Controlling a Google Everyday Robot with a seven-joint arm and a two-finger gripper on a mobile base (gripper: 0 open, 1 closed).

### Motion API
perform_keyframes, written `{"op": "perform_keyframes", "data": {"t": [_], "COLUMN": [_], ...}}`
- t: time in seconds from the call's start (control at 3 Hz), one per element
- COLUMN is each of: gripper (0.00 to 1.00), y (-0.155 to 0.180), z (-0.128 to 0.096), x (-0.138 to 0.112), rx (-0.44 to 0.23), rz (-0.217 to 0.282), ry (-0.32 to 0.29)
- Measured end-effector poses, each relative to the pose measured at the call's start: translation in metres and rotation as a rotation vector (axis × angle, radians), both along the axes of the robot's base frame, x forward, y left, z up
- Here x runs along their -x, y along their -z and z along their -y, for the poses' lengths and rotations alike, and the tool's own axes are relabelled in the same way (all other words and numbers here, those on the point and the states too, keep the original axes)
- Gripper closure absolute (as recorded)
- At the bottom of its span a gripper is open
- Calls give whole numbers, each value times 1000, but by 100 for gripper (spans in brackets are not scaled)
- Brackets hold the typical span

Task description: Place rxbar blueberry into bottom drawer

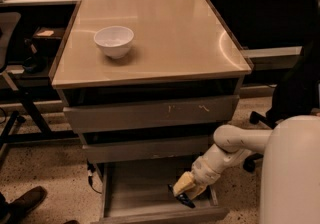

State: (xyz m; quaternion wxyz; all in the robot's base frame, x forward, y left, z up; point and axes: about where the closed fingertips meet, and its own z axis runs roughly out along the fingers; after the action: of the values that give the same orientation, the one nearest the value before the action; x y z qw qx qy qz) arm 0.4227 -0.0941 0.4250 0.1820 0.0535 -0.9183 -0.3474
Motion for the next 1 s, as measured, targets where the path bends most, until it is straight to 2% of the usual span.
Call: {"op": "perform_keyframes", "data": {"t": [0.33, 0.67, 1.0], "gripper": [100, 100, 100], "y": [44, 80, 85], "z": [-31, -59, -60], "x": [-6, -11, -8], "rx": [-74, -110, -112], "rz": [-43, -84, -93], "ry": [39, 66, 67]}}
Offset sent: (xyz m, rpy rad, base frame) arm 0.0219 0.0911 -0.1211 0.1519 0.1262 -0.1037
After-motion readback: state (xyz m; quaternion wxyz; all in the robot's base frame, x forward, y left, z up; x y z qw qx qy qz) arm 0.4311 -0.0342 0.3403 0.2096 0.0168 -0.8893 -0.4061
